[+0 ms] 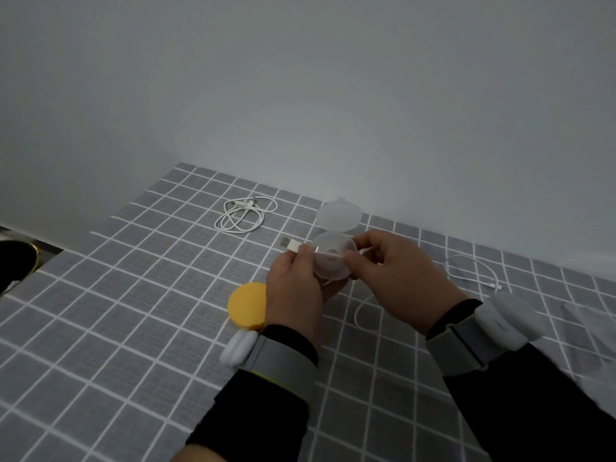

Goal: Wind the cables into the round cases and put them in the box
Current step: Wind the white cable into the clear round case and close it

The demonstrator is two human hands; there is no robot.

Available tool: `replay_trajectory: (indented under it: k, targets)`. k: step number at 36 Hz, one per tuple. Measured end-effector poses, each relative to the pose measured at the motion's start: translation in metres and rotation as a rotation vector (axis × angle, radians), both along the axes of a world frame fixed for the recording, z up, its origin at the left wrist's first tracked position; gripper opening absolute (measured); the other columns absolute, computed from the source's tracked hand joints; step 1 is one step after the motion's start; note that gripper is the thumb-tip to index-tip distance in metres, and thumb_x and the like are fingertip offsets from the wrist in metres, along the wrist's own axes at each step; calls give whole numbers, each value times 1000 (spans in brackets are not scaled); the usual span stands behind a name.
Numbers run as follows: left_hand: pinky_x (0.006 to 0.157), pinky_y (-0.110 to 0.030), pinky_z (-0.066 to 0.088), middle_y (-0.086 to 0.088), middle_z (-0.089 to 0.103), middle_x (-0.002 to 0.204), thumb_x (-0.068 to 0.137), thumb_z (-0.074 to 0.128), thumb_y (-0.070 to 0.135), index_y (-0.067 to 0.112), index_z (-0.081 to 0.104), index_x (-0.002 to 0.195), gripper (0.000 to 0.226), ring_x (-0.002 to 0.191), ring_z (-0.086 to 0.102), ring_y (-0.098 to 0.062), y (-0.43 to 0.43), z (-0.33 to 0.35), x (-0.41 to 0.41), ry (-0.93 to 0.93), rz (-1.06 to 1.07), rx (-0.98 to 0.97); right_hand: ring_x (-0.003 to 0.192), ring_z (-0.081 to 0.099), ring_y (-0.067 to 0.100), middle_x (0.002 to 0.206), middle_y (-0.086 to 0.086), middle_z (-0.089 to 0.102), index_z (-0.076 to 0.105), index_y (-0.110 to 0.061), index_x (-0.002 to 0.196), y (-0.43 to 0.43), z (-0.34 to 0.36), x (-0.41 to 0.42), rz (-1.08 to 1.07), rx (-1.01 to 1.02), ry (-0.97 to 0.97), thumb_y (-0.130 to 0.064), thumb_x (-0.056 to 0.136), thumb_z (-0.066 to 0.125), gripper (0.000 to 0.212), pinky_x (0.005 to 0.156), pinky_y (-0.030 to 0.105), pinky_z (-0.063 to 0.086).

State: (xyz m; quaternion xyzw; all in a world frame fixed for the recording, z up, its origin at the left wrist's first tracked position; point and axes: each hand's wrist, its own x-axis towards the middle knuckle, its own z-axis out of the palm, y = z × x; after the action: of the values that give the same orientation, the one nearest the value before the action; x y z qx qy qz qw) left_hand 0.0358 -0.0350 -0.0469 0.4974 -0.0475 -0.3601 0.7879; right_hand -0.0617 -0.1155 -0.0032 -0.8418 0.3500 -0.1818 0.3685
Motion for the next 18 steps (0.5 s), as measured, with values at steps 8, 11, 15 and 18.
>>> replay_trajectory:
  k: [8, 11, 15, 18]
  targets:
    - [79, -41, 59, -22, 74, 97, 102, 52, 17, 5, 68, 89, 24, 95, 72, -36, -1, -3, 1, -22, 33, -7, 76, 70, 13, 79, -2, 75, 72, -19, 90, 0, -7, -3, -60, 88, -77, -23, 89, 70, 5, 71, 25, 53]
    - [83, -44, 59, -22, 74, 93, 102, 53, 19, 2, 68, 89, 27, 94, 72, -37, -2, -5, 2, -64, 46, 19, 77, 71, 12, 80, -3, 76, 72, -21, 95, 1, -6, -2, -54, 89, -91, -25, 90, 69, 8, 74, 26, 55]
    - [83, -45, 59, -22, 74, 94, 102, 52, 18, 2, 70, 90, 27, 96, 71, -39, 0, -4, 3, -56, 59, 26, 79, 72, 17, 83, 0, 77, 70, -26, 97, 4, -3, -1, -21, 71, -96, -32, 91, 68, 9, 76, 33, 56]
    - [85, -47, 58, -22, 75, 94, 102, 52, 18, 3, 71, 89, 27, 93, 72, -37, 1, 0, 1, -40, 63, 29, 74, 71, 6, 81, -7, 77, 71, -28, 98, 5, -2, -2, 8, 84, -88, -34, 90, 69, 10, 70, 25, 55]
